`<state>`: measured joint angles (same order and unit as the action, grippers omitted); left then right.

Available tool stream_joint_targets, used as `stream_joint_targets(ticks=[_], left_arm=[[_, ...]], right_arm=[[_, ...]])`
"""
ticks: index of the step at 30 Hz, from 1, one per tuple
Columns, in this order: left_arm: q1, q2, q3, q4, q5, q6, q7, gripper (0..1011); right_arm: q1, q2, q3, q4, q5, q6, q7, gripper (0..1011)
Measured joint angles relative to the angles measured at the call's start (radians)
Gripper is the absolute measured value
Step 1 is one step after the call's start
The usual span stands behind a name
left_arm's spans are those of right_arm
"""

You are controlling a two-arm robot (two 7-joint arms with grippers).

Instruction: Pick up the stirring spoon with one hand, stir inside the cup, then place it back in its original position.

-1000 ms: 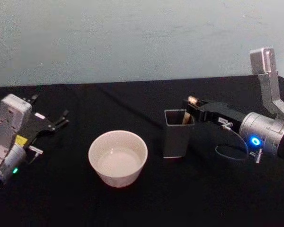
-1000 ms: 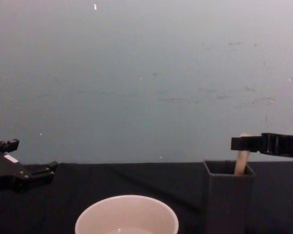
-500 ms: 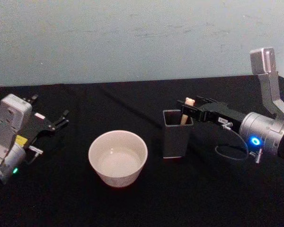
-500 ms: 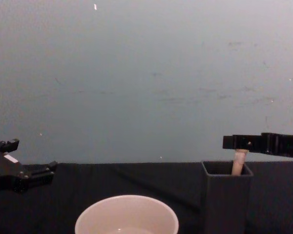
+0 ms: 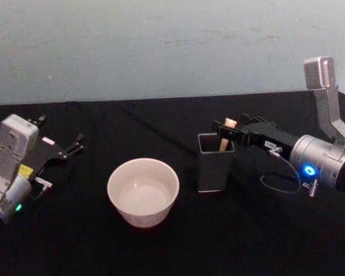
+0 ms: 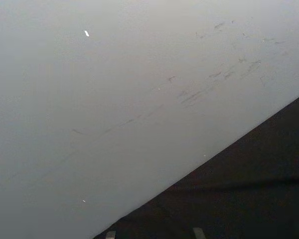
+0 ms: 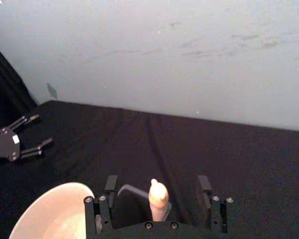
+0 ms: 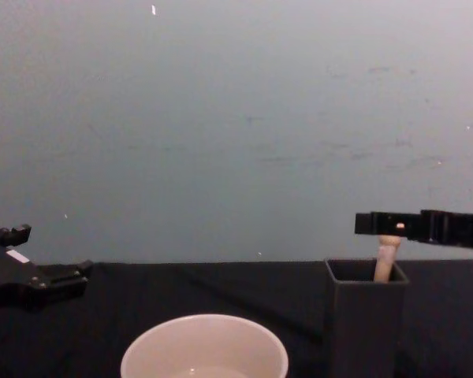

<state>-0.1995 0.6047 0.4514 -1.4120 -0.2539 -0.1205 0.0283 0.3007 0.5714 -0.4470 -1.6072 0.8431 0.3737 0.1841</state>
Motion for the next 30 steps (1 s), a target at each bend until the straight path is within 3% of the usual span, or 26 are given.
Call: stream_joint_targets(ticks=[7,12,13,15,16,25,30], left_arm=[[0.0,0.0,0.0,0.0,0.0,0.0,0.0,1001],[0.0,0.0,0.0,0.0,0.0,0.0,0.0,1001],[0.0,0.0,0.0,0.0,0.0,0.0,0.0,1001],[0.0,0.0,0.0,0.0,0.0,0.0,0.0,1001],[0.0,0.0,0.0,0.0,0.0,0.0,0.0,1001],[0.0,0.0,0.0,0.0,0.0,0.0,0.0,1001],[0.0,0.0,0.0,0.0,0.0,0.0,0.0,1001]], right_arm=[[-0.002,-0.04,0.034,0.001,-0.048,-0.099,-0.033,1002],[-0.001,-0.102,0.06,0.049,-0.188,-0.285,-0.14,1000],[-0.001,-0.102,0.06,0.049,-0.188,-0.285,-0.14,1000],[0.001,-0.113,0.061,0.075,-0.249,-0.328,-0.177,1000],[0.001,-0.113,0.061,0.075,-0.249,-0.328,-0.177,1002],[-0.065,-0.082,0.022,0.104,-0.406,-0.367,-0.216,1002],[-0.111,-0.068,0.016,0.1,-0.433,-0.365,-0.217,1002]])
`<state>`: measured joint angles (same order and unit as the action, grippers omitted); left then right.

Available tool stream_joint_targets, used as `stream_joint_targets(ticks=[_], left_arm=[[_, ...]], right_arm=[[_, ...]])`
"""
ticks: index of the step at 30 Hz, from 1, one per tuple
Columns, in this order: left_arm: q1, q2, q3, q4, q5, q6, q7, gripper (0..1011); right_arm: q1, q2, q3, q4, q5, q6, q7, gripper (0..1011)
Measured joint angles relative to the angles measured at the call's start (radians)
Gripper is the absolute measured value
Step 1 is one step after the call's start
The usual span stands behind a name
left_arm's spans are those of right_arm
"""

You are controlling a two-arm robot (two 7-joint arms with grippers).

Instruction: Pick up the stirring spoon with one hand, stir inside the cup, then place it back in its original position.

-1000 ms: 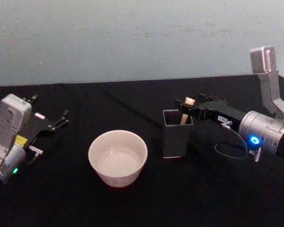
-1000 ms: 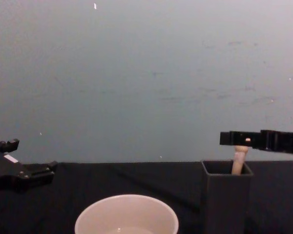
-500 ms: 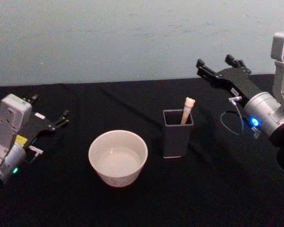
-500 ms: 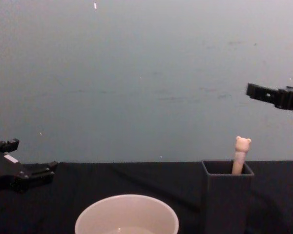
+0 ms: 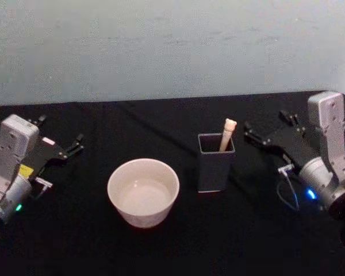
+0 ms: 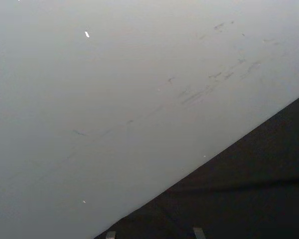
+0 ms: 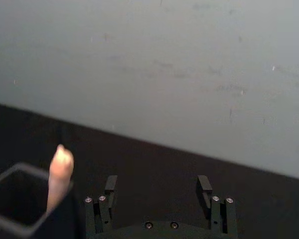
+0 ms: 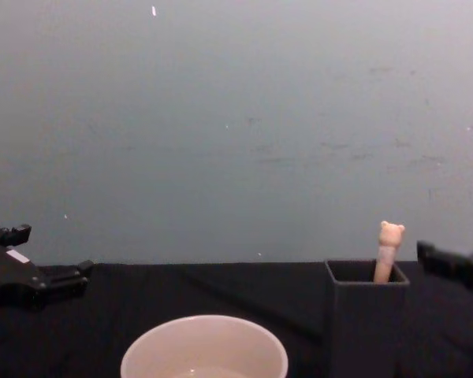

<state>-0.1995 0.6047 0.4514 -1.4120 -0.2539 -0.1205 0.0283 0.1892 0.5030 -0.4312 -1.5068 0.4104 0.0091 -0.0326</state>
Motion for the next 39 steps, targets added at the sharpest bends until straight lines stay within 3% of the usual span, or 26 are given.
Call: stream_joint_targets(ticks=[14,39], left_arm=[[0.0,0.0,0.0,0.0,0.0,0.0,0.0,1002],[0.0,0.0,0.0,0.0,0.0,0.0,0.0,1001]], right_arm=[[-0.031,-0.012,-0.004,0.035,-0.045,0.034,0.014,1000],[-0.03,-0.009,-0.004,0.031,-0.043,0.03,0.014,1002]])
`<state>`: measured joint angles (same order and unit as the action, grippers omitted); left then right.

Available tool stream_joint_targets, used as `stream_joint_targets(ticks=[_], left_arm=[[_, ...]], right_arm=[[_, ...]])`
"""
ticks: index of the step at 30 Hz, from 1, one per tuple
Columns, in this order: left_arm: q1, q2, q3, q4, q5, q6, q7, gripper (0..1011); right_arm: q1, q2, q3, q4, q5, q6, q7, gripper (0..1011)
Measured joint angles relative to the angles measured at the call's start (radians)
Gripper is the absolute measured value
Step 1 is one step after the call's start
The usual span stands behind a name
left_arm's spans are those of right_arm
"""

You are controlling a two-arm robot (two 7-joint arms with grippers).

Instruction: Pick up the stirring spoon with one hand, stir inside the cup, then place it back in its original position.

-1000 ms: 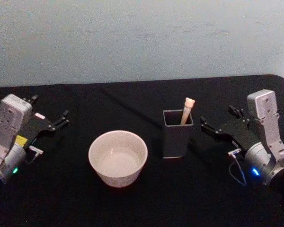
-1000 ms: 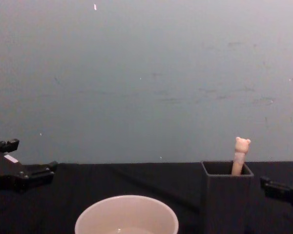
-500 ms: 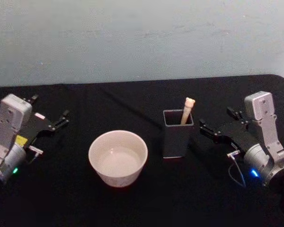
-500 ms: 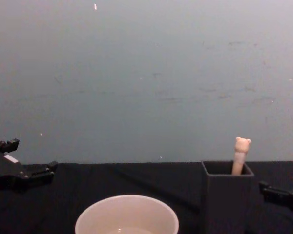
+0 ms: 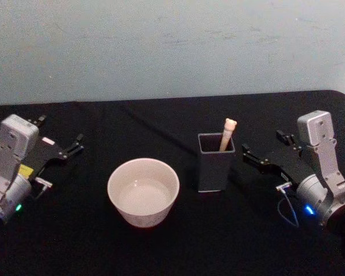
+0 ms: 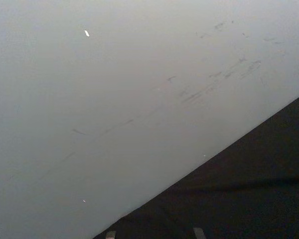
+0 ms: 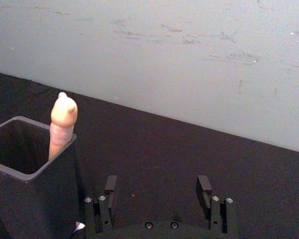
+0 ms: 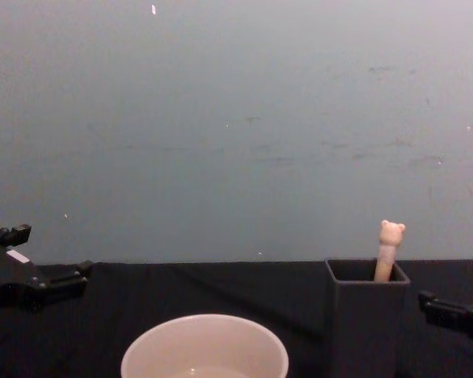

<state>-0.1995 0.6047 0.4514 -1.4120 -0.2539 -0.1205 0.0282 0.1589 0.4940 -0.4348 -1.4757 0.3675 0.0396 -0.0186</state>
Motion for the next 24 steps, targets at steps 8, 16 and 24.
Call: stream_joint_targets(ticks=[8,16,24], left_arm=[[0.0,0.0,0.0,0.0,0.0,0.0,0.0,1002],[0.0,0.0,0.0,0.0,0.0,0.0,0.0,1001],[0.0,0.0,0.0,0.0,0.0,0.0,0.0,1001]], right_arm=[[0.0,0.0,0.0,-0.001,0.001,-0.001,-0.001,1002],[0.0,0.0,0.0,-0.001,0.002,-0.001,-0.001,1002],[0.0,0.0,0.0,-0.001,0.002,-0.001,-0.001,1000]])
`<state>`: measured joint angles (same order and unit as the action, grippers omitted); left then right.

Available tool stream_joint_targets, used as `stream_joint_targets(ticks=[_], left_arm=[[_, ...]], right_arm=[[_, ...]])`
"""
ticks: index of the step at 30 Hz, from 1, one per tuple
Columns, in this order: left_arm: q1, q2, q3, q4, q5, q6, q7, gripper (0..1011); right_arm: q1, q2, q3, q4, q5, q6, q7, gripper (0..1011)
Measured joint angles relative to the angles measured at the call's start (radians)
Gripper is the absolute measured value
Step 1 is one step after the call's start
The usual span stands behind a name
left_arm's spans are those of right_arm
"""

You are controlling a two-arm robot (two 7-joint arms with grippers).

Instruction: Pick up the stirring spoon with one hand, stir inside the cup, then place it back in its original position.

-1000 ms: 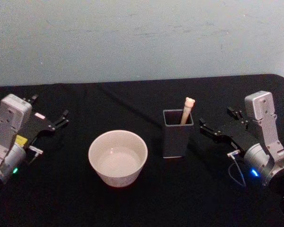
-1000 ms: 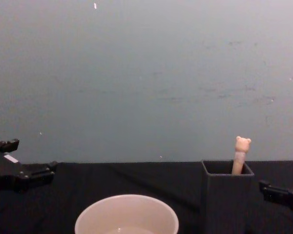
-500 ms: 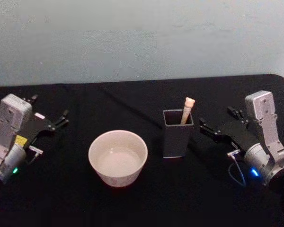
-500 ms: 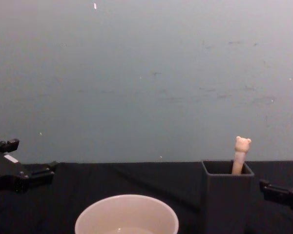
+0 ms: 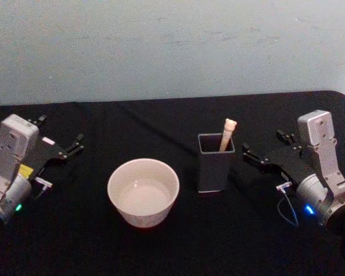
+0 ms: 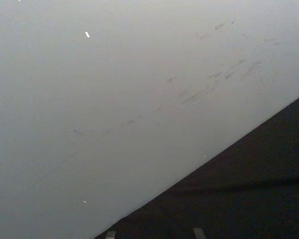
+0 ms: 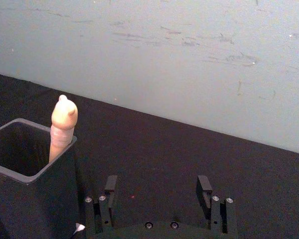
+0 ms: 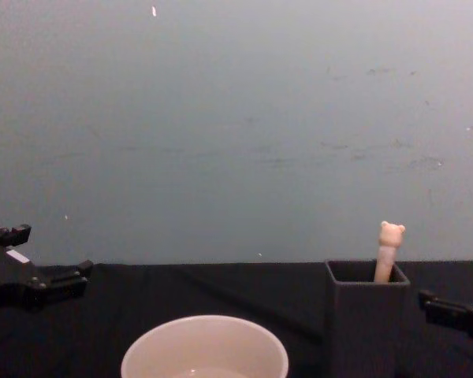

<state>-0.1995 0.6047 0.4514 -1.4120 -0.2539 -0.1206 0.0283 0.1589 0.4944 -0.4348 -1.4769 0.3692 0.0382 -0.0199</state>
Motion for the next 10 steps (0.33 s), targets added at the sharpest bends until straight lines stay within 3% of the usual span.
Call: stream_joint_targets(ticks=[10], left_arm=[[0.0,0.0,0.0,0.0,0.0,0.0,0.0,1001]], right_arm=[[0.0,0.0,0.0,0.0,0.0,0.0,0.0,1002]])
